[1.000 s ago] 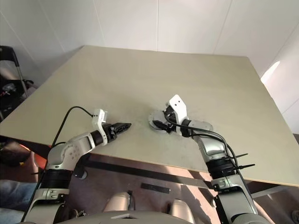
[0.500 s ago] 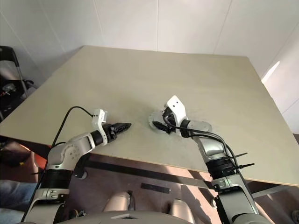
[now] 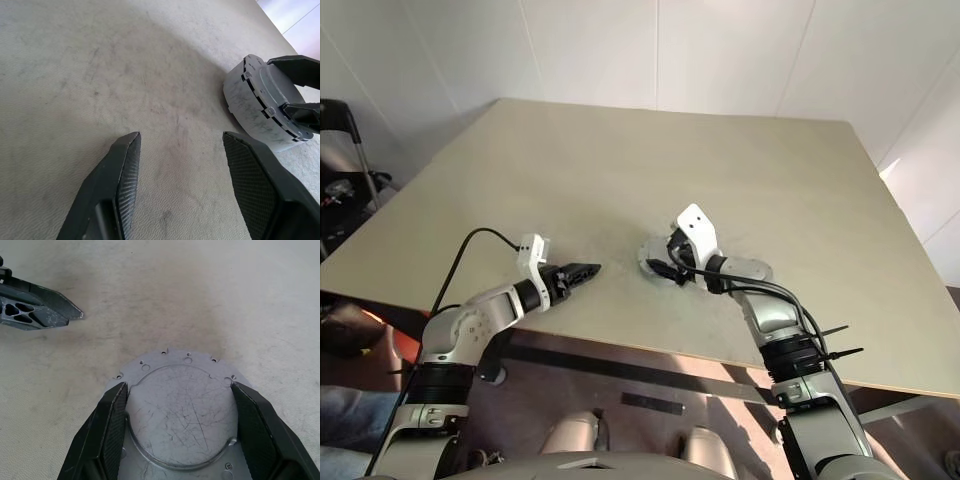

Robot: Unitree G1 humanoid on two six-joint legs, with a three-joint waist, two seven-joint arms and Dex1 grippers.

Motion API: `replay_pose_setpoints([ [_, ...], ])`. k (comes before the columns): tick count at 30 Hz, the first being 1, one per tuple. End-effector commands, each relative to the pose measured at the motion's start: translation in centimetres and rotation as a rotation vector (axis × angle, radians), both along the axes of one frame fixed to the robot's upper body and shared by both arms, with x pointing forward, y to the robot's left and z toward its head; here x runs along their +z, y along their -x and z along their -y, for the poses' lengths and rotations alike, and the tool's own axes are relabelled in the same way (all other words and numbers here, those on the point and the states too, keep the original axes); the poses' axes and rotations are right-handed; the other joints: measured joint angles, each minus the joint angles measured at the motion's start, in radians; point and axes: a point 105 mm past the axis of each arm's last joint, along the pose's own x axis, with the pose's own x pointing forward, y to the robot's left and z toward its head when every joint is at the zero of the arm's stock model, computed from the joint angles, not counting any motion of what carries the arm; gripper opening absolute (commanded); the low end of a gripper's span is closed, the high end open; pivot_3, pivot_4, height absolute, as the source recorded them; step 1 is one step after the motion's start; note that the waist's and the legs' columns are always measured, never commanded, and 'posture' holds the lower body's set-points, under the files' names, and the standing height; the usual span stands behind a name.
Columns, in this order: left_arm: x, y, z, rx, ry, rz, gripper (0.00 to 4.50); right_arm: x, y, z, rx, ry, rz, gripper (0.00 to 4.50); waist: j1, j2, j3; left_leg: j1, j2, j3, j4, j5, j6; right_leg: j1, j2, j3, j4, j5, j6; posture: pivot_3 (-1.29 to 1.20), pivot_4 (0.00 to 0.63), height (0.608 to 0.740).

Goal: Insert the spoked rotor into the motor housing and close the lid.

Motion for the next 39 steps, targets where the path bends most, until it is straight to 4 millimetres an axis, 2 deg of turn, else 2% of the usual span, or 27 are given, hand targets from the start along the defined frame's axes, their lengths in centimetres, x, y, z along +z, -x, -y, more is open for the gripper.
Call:
replay_pose_setpoints([
  [1, 0.0, 0.1, 0.0, -0.004, -0.008, 0.0, 2.77, -1.6, -0.1, 1.6, -0.056, 0.088, -0.053, 3.17, 0.0, 0.0, 0.0, 0.0, 0.0, 0.0, 0.0, 0.0, 0.0, 0.0, 0.0, 0.0, 0.0, 0.0, 0.0, 0.0, 0.0, 0.74],
  [16, -0.1, 0.2, 0.2, -0.004, -0.004, -0.002, 2.77, -2.4, -0.2, 3.2, -0.097, 0.137, -0.083, 3.17, 0.003, 0.0, 0.0, 0.001, 0.0, 0.0, 0.002, 0.0, 0.0, 0.002, -0.001, 0.0, 0.0, 0.001, 0.0, 0.0, 0.0, 0.74],
  [20, -0.2, 0.3, 0.2, -0.003, -0.003, -0.005, 2.77, -1.4, -0.8, 2.9, -0.13, 0.068, -0.082, 3.17, 0.003, 0.0, 0.0, 0.001, -0.001, 0.0, 0.002, 0.0, 0.001, 0.002, -0.001, 0.0, 0.0, 0.001, 0.001, 0.0, 0.0, 0.74],
  [24, -0.3, 0.4, 0.2, -0.002, -0.003, -0.008, 2.77, 0.6, -1.7, 2.4, -0.167, -0.055, -0.102, 3.17, 0.002, 0.0, 0.0, 0.001, 0.0, 0.0, 0.002, 0.0, 0.001, 0.002, -0.001, 0.0, 0.0, 0.002, 0.001, 0.0, 0.0, 0.74],
  [29, -0.3, 0.4, 0.2, -0.001, -0.002, -0.01, 2.77, 1.2, -1.9, 2.1, -0.16, -0.059, -0.094, 3.17, 0.003, 0.0, 0.0, 0.0, 0.0, 0.0, 0.002, 0.0, 0.0, 0.001, -0.001, 0.0, 0.0, 0.002, 0.001, 0.0, 0.0, 0.74],
  [34, -0.3, 0.5, 0.1, 0.001, -0.002, -0.01, 2.77, 2.0, -1.4, 1.5, -0.113, -0.087, -0.055, 3.17, 0.002, 0.0, 0.0, 0.0, 0.0, 0.0, 0.002, 0.0, 0.0, 0.001, -0.001, 0.0, 0.0, 0.002, 0.001, 0.0, 0.0, 0.74],
  [39, -0.3, 0.4, 0.0, 0.004, -0.004, -0.01, 2.77, 2.8, -0.2, 0.4, -0.007, -0.092, 0.011, 3.17, 0.003, 0.001, 0.001, -0.002, 0.0, 0.0, 0.002, 0.0, 0.0, 0.0, -0.001, 0.0, -0.001, 0.002, 0.001, 0.0, 0.0, 0.74],
])
